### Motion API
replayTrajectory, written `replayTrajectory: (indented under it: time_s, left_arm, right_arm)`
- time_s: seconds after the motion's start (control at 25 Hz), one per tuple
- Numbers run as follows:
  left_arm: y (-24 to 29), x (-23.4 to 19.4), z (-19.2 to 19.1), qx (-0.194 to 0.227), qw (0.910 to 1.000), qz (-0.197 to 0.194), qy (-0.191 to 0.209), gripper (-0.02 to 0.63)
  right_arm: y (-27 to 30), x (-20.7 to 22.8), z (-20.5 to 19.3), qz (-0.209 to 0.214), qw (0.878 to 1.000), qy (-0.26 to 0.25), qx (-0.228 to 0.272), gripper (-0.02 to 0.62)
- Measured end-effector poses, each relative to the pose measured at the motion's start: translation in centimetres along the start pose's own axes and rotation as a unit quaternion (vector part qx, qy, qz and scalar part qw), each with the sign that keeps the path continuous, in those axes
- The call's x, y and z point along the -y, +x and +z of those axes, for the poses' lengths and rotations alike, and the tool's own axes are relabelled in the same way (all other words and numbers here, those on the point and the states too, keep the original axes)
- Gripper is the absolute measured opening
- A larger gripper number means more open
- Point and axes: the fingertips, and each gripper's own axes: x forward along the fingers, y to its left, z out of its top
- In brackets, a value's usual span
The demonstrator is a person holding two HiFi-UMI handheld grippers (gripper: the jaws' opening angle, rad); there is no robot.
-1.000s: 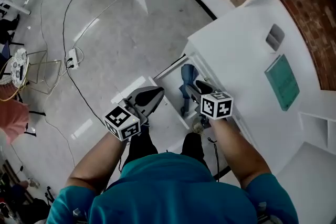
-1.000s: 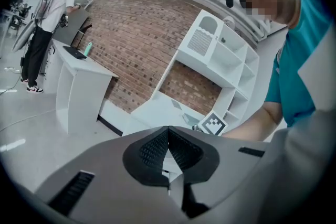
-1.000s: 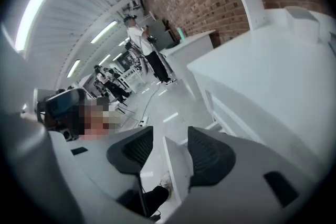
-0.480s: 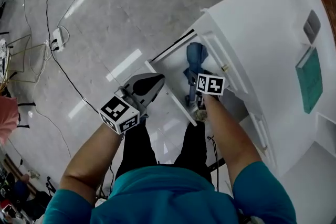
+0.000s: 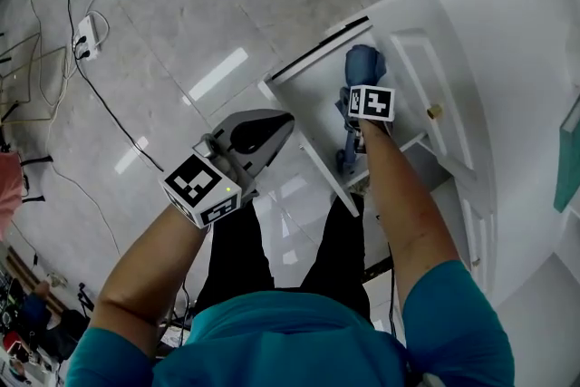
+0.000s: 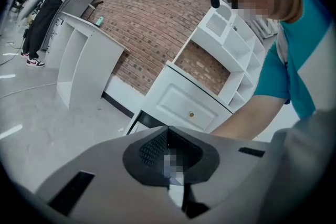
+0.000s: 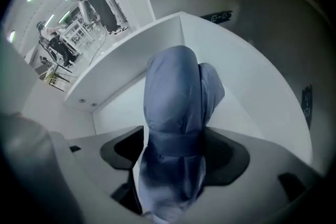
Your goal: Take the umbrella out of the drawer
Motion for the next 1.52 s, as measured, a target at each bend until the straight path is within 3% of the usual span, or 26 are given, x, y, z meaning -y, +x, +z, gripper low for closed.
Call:
replayTrajectory:
  time_s: [0.2, 0.44, 0.84, 1.28, 1.52]
  left_arm:
    - [-0.6, -1.2, -1.1, -0.003, 1.0, 0.002, -0.009, 0.014]
    - [-0.5, -1.5, -1.5, -0.004, 0.9999, 0.004, -0.016, 0.014]
    - [-0.4, 0.7, -0.1, 0.0, 1.0, 0.001, 0.001, 0.014]
    - [-2.7, 6.2, 6.9, 0.028, 0.9992, 0.003, 0.027, 0.014]
    - [-4.9, 9.5, 10.9, 0.044, 0.9981, 0.019, 0.039, 0.014]
  right_arm:
    - [1.4, 1.0, -0.3, -0.032, 0.999, -0.009, -0.011, 0.307]
    - [0.8, 1.5, 0.0, -0.036, 0.999, -0.009, 0.006, 0.302]
    - [-1.3, 0.1, 0.6, 0.012, 0.999, -0.031, 0.036, 0.265]
    - [-12.0, -5.7, 2.5, 0.067, 0.987, -0.123, 0.085, 0.265]
    - [-19.8, -7.7, 3.2, 0.101, 0.976, -0.148, 0.121, 0.265]
